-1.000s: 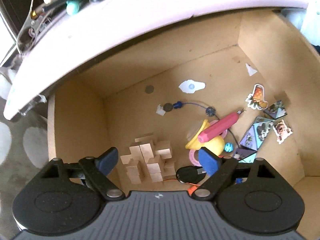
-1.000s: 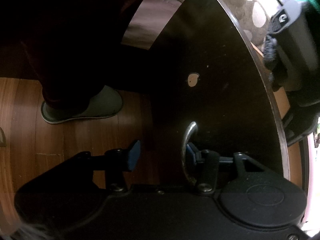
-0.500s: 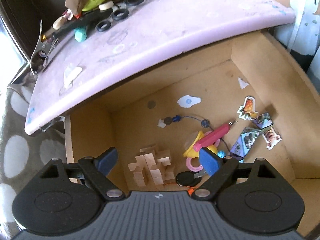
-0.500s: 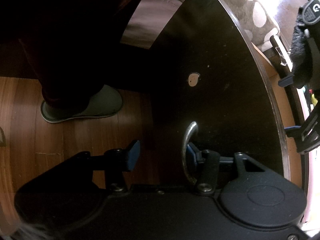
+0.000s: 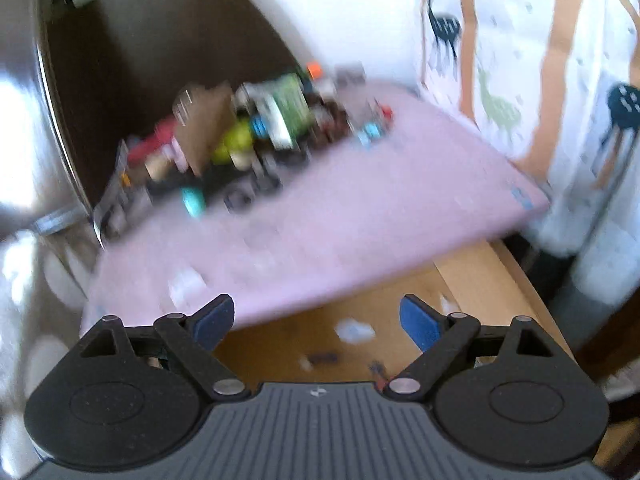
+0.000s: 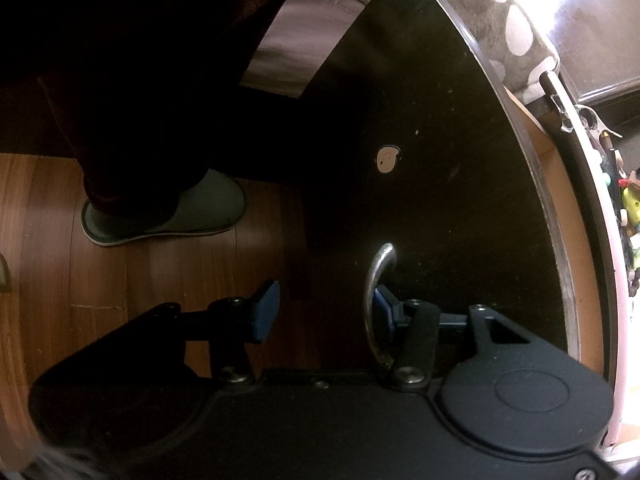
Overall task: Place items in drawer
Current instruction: 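Raise the left gripper back toward the toys on the nightstand, then grasp the brown cloth pouch on the nightstand with the left gripper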
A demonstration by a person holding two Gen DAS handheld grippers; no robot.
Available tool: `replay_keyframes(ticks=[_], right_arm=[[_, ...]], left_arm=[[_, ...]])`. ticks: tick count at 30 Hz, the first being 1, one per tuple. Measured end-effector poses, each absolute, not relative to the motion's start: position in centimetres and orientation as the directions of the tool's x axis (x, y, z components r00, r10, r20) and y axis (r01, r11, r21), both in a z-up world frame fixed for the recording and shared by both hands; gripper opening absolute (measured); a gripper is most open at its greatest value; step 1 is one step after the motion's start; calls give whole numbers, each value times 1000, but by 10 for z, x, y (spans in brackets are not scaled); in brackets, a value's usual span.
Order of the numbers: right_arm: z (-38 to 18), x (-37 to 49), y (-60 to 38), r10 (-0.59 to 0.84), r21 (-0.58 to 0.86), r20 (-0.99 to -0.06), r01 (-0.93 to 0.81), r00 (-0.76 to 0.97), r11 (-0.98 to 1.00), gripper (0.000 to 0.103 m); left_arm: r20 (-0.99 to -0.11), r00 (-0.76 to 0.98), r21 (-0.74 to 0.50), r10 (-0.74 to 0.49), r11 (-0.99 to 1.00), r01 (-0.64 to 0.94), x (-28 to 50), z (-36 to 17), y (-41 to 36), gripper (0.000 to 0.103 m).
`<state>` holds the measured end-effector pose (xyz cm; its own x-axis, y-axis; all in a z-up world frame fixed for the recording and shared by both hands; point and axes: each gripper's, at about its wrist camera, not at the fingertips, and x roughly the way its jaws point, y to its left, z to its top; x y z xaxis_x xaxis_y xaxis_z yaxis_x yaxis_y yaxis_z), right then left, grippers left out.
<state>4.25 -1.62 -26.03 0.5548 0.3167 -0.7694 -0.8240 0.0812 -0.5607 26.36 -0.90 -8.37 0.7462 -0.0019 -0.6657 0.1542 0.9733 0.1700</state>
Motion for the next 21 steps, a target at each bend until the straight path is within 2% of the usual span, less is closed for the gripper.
replay_keyframes(ticks=[7, 11, 17, 21], right_arm=[[-260, 43, -17, 320, -561, -768, -824, 554, 79, 51], [-261, 43, -18, 322, -562, -767, -824, 554, 79, 51], [-261, 42, -17, 325, -563, -766, -823, 555, 79, 52], [-262, 41, -18, 327, -564, -765, -822, 555, 78, 52]], left_arm=[[-498, 864, 206, 70, 978, 39, 296, -64, -1, 90], [-465, 878, 221, 109, 975, -4, 325, -61, 8, 78], [-429, 892, 214, 147, 975, -58, 367, -61, 17, 75], [-435, 884, 220, 170, 972, -79, 390, -67, 20, 69]])
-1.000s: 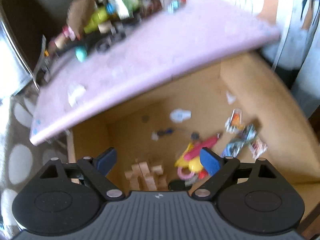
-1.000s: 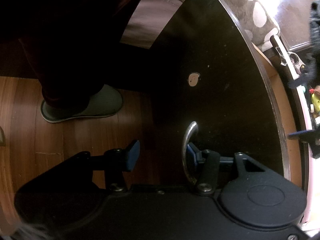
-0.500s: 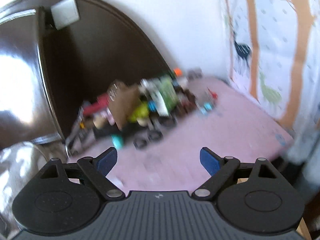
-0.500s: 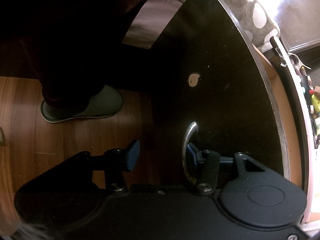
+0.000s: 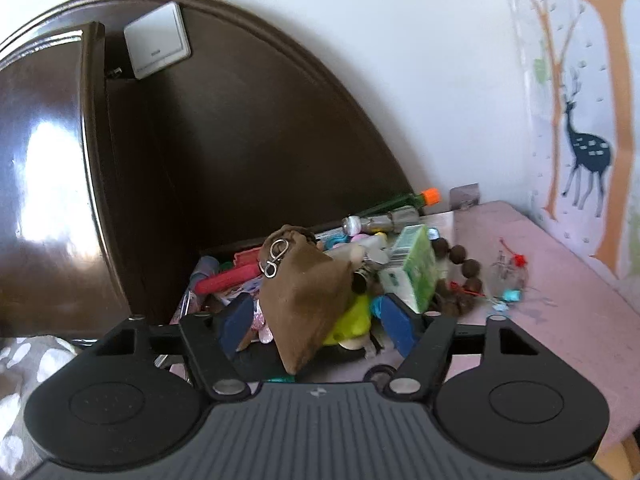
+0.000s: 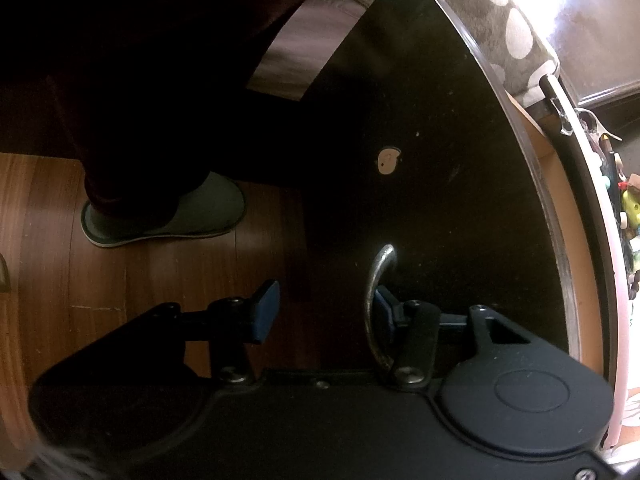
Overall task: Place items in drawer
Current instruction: 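Grasp the brown cloth pouch on the nightstand with the left gripper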
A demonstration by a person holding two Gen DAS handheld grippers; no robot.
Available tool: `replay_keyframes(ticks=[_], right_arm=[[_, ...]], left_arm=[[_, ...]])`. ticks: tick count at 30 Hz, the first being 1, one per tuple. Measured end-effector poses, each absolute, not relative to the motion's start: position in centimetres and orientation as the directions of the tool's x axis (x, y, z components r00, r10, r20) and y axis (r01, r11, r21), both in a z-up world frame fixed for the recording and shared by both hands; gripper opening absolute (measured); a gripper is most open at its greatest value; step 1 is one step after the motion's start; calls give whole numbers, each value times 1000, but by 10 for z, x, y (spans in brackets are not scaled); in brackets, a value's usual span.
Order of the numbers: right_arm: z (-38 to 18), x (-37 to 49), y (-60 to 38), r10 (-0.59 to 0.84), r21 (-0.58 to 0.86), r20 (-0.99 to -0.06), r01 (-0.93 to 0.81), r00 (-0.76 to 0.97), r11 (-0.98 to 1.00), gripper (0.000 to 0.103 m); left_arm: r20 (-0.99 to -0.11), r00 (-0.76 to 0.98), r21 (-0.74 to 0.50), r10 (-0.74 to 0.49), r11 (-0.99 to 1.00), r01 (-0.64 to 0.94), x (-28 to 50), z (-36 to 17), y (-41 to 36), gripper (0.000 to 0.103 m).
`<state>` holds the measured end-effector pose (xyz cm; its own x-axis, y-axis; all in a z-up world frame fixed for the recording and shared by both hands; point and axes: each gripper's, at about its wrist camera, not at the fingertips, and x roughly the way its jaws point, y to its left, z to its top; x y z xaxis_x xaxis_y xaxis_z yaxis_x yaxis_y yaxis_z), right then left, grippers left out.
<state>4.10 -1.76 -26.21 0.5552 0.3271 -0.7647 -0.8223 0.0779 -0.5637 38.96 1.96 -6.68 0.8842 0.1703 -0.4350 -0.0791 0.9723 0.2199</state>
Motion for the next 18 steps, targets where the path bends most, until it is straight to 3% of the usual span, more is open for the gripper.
replay_keyframes(ticks=[8, 12, 14, 18], right_arm=[[-263, 40, -18, 332, -565, -762, -821, 555, 76, 52], [-263, 40, -17, 332, -564, -763, -822, 555, 78, 53], [-263, 40, -17, 331, -564, -763, -822, 555, 79, 53], [-264, 40, -17, 331, -564, -763, -822, 556, 79, 54]], left_arm=[[-451, 873, 235, 189, 968, -88, 415, -75, 25, 68], [-477, 859, 208, 185, 974, -94, 424, -76, 36, 53], [-488, 855, 191, 175, 977, -91, 425, -77, 41, 37], [-494, 852, 200, 174, 976, -84, 423, -77, 43, 36]])
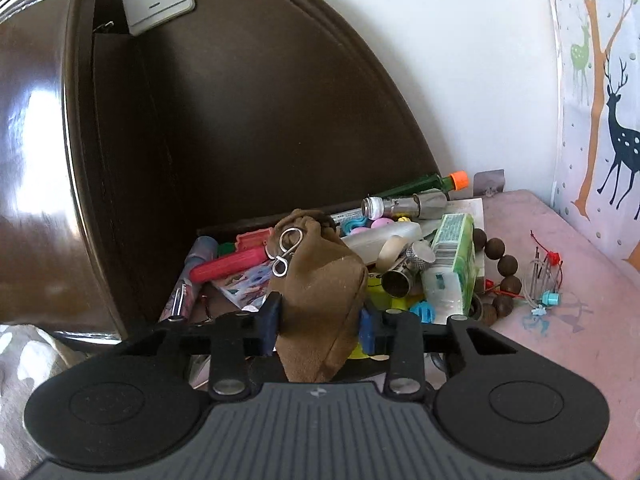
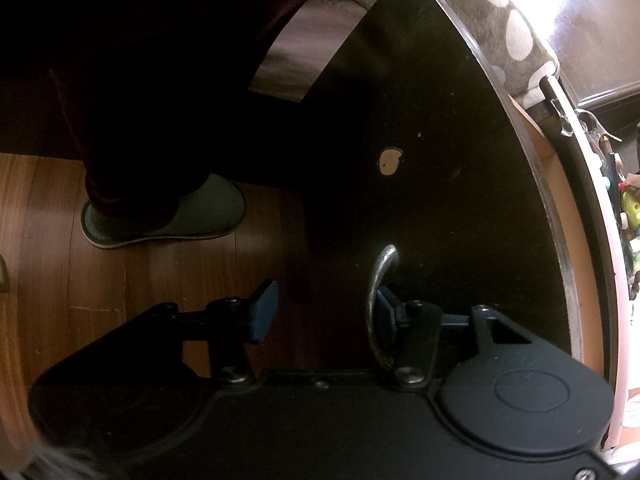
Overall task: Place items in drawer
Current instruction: 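Grasp the brown cloth pouch on the nightstand with the left gripper, then lift the brown pouch and carry it toward the open drawer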
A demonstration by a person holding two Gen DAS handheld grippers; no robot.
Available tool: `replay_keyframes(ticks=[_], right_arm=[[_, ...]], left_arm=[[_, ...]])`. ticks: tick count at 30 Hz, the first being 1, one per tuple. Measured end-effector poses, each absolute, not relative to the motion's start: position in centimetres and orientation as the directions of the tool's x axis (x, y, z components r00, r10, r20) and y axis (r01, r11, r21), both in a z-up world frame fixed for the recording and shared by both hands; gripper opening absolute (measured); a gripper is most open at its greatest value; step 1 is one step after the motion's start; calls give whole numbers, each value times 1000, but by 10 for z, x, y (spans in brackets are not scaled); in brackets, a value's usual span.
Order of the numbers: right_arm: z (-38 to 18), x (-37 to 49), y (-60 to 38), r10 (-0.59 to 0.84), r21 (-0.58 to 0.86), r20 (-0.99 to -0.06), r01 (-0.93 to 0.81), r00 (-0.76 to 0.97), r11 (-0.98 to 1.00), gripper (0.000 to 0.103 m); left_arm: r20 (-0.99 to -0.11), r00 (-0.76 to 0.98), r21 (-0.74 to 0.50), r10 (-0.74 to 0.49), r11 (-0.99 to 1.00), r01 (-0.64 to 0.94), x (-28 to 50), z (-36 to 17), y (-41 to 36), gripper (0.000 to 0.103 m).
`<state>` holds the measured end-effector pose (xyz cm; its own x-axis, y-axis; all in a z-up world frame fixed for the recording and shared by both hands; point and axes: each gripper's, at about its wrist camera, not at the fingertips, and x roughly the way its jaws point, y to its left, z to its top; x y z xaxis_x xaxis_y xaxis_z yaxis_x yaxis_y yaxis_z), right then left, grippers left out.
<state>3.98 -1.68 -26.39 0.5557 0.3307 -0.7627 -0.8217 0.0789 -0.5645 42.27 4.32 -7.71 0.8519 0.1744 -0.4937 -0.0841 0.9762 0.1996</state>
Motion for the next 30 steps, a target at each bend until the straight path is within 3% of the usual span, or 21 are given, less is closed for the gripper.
replay_keyframes(ticks=[12, 30], right_arm=[[-264, 42, -19, 337, -562, -765, -824, 549, 67, 55], [-265, 42, -19, 335, -563, -765, -824, 550, 66, 55]], left_arm=[[-366, 898, 404, 243, 911, -82, 393, -64, 20, 36], [-271, 939, 507, 214, 860, -50, 313, -36, 7, 36]])
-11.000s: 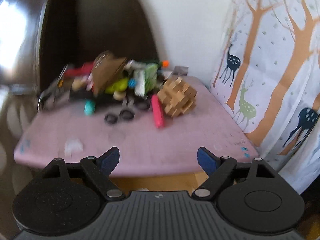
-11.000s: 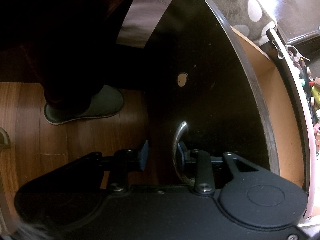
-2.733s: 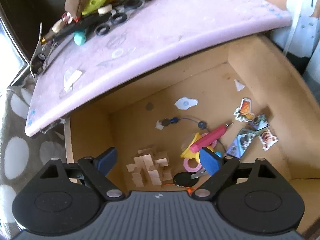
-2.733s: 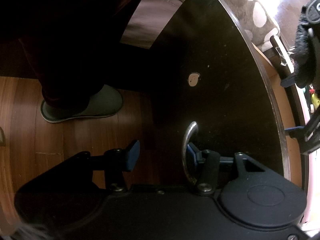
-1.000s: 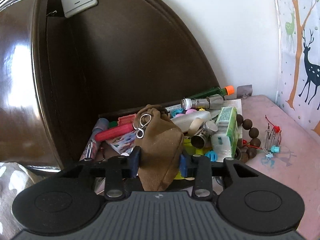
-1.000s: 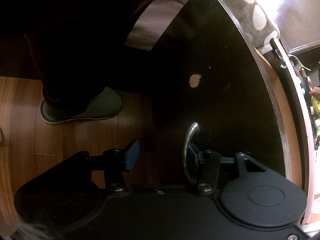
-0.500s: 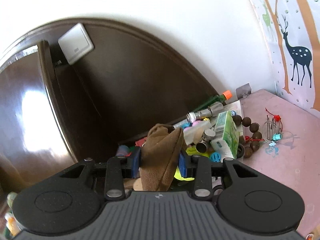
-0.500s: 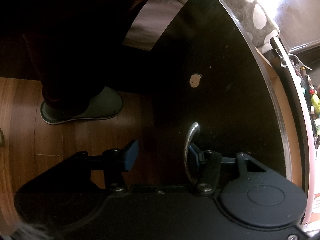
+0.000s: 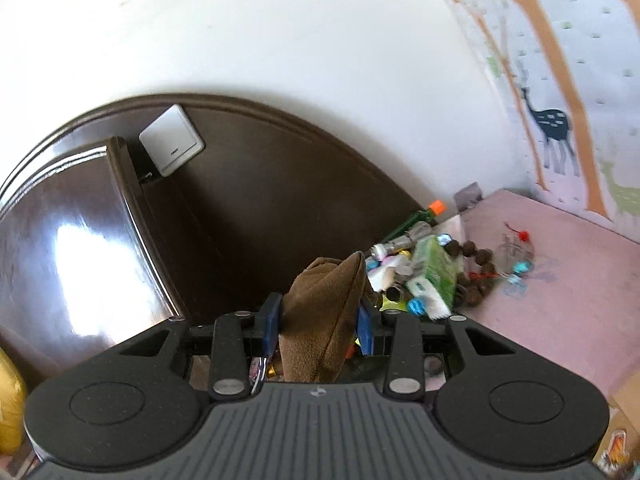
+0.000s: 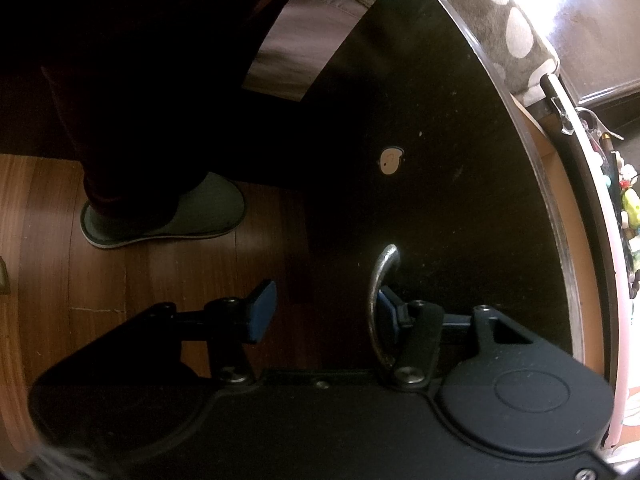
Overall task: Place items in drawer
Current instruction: 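Lift the brown pouch and carry it toward the open drawer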
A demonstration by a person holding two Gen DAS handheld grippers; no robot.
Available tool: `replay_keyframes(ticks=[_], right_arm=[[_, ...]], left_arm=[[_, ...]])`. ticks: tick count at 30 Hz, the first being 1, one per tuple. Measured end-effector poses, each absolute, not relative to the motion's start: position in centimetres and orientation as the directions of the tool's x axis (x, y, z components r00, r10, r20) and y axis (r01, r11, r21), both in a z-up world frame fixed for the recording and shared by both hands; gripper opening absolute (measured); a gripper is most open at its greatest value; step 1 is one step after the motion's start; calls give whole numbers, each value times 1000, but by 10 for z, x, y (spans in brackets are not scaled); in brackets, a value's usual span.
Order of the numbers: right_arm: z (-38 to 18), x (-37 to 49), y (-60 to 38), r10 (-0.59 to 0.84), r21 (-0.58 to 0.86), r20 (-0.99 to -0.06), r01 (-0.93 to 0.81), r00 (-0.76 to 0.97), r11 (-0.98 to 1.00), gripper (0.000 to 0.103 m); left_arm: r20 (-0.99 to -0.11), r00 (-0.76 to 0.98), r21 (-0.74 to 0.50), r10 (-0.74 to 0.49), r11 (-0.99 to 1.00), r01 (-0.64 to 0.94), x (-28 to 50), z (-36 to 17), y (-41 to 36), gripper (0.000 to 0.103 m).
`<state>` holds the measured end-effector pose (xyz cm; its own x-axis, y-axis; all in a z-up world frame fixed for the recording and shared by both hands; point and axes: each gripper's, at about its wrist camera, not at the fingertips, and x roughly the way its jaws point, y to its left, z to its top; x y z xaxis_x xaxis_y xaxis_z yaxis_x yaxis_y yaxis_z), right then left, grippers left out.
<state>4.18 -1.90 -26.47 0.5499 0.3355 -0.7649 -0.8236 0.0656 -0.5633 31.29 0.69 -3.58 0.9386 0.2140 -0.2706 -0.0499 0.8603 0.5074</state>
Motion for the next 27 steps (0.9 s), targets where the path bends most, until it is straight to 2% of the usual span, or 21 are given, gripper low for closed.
replay_keyframes(ticks=[10, 27], right_arm=[[-265, 42, -22, 338, -563, -765, -824, 548, 63, 55], [-266, 43, -20, 334, -563, -767, -824, 549, 63, 57]], left_arm=[[-328, 928, 511, 178, 860, 16, 264, -58, 2, 36], [-335, 926, 465, 175, 885, 1, 217, -53, 8, 36]])
